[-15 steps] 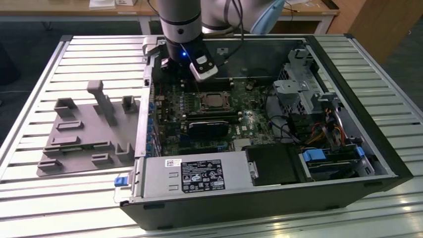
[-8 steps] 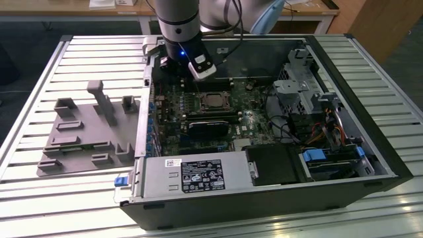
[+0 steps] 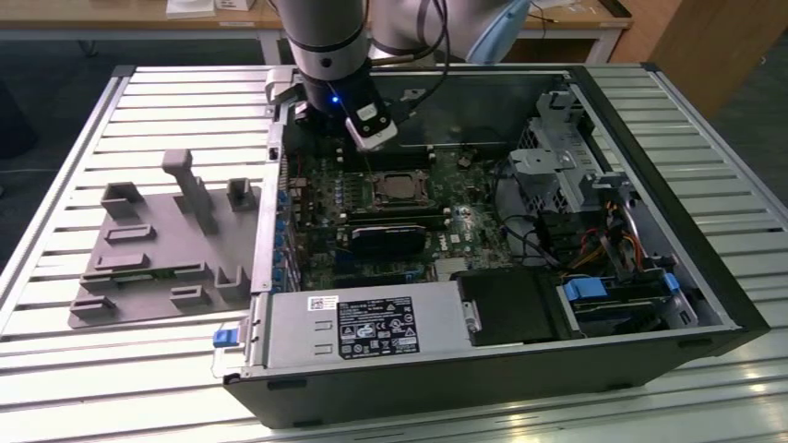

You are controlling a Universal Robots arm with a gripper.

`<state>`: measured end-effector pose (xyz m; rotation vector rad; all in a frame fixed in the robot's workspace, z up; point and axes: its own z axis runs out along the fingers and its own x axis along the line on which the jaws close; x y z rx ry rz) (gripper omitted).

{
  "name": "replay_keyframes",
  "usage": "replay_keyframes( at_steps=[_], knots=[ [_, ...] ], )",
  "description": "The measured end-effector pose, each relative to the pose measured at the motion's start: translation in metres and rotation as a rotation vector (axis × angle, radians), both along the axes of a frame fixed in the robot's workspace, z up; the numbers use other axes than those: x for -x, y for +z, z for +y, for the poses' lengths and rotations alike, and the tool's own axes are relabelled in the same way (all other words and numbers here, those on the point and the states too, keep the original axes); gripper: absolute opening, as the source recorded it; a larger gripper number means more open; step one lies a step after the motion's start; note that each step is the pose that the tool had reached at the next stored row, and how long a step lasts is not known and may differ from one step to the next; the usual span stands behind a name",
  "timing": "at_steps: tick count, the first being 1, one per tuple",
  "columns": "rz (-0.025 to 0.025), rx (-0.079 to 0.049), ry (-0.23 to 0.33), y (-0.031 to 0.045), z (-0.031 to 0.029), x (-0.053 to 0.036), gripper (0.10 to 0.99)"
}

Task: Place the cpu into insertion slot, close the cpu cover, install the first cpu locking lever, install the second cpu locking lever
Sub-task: 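Install the first cpu locking lever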

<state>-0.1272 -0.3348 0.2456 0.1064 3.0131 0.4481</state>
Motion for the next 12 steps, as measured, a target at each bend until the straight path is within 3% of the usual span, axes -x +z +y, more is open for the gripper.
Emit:
replay_keyframes(
  at_steps=[2, 4, 12],
  knots=[
    [-0.0003, -0.017, 0.000, -0.0001, 0.0000, 0.0004, 0.102],
    [-0.0003, -0.025, 0.000, -0.0004, 0.0001, 0.0005, 0.102],
    [-0.0003, -0.025, -0.003, -0.0006, 0.0000, -0.0084, 0.102]
  ],
)
